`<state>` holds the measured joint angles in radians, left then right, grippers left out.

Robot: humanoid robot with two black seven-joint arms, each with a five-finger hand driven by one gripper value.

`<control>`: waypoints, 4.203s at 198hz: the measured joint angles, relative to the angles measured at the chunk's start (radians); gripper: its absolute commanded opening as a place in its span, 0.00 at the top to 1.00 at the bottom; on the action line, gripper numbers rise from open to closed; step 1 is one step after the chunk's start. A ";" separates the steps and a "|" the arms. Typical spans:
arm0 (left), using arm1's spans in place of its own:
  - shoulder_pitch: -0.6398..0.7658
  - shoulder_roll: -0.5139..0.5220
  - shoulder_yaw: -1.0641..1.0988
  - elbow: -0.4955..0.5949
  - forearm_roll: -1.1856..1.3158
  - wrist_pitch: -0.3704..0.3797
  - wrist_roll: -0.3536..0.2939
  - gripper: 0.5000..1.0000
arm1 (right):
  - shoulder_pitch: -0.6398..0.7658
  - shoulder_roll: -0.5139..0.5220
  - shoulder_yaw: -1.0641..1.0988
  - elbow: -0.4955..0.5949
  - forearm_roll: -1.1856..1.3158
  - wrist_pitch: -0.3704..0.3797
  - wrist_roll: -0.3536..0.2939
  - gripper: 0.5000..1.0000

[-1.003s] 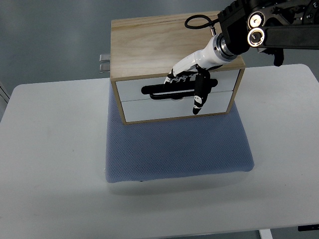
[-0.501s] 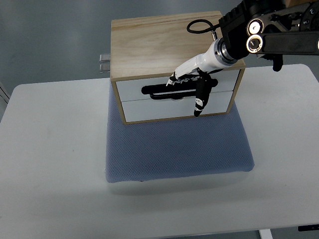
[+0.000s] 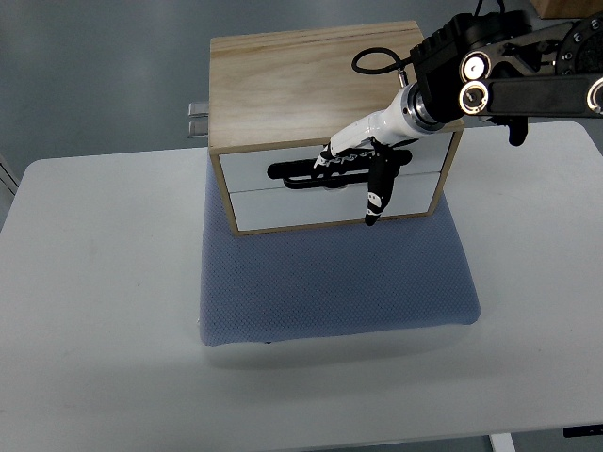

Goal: Open wood drawer with right hand

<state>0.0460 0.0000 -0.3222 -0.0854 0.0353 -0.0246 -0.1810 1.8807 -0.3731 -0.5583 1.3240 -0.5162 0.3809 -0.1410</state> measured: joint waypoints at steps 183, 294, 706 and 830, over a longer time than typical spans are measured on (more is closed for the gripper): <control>0.000 0.000 0.000 0.000 0.000 0.000 0.000 0.00 | 0.007 -0.019 0.001 0.009 0.002 0.100 0.003 0.12; 0.000 0.000 0.000 0.000 0.000 0.000 0.000 0.00 | 0.056 -0.040 0.009 0.044 0.007 0.224 0.010 0.12; 0.000 0.000 0.000 0.000 0.000 0.000 0.000 0.00 | -0.665 -0.231 1.256 -0.438 0.202 -0.052 0.153 0.12; 0.000 0.000 0.000 0.000 0.000 0.000 0.000 0.00 | -0.990 0.010 1.711 -0.730 0.387 -0.287 0.198 0.11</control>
<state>0.0459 0.0000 -0.3222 -0.0856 0.0353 -0.0245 -0.1810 0.8904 -0.3634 1.1522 0.5943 -0.1294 0.0941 0.0568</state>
